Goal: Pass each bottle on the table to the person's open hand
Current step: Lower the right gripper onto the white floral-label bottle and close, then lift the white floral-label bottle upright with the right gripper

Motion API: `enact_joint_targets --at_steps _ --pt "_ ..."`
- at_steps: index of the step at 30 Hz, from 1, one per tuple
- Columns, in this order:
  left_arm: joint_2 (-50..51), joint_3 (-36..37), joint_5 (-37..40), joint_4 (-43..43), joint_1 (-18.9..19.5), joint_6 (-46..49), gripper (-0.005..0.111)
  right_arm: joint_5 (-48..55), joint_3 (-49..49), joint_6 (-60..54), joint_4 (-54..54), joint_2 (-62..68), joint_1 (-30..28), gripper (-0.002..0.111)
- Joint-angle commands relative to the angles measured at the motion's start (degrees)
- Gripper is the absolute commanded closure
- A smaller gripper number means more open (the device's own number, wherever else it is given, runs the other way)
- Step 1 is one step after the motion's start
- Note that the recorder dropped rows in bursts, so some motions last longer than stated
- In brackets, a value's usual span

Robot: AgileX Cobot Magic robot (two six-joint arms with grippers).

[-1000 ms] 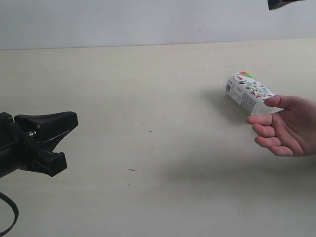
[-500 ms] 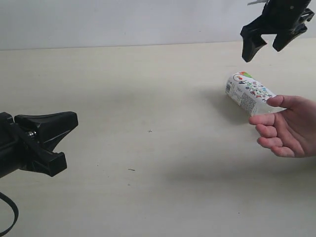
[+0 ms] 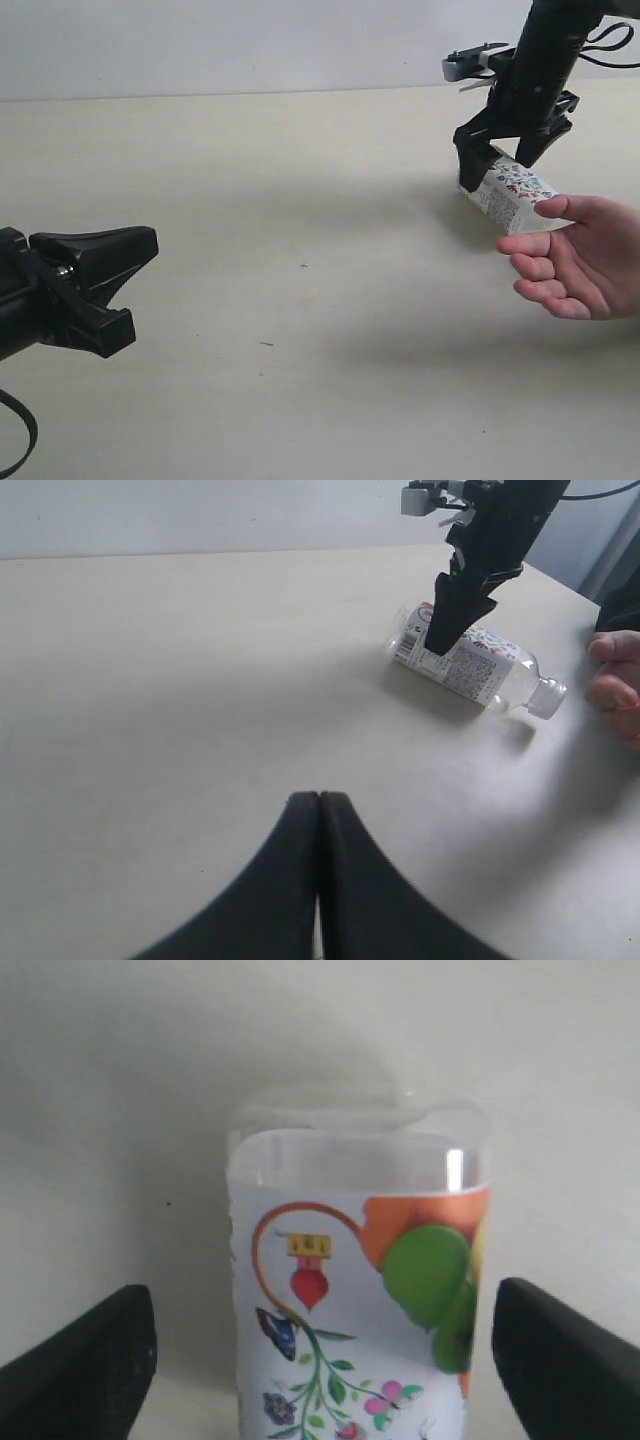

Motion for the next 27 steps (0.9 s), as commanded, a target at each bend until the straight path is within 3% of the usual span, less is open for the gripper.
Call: enact_joint_targets --at_steps 1,8,12,16,21,27 --pt "-0.5 0.1 -0.2 0.0 0.1 0.2 0.107 -0.2 -0.5 1.4 -2.1 0.0 0.3 0.026" --pt "-0.5 0.1 -0.2 0.0 0.1 0.2 0.107 -0.2 -0.5 1.5 -2.7 1.3 0.3 0.03" --pt "-0.5 0.1 -0.2 0.0 0.1 0.2 0.107 -0.2 -0.5 2.4 -2.8 2.2 0.3 0.04" --pt "-0.5 0.1 -0.2 0.0 0.1 0.2 0.107 -0.2 -0.5 4.3 -2.8 2.2 0.3 0.064" --pt "-0.5 0.1 -0.2 0.0 0.1 0.2 0.107 -0.2 -2.6 6.0 -2.8 2.2 0.3 0.109" --pt "-0.5 0.1 -0.2 0.0 0.1 0.2 0.107 -0.2 -7.0 9.1 -2.5 0.4 0.5 0.108"
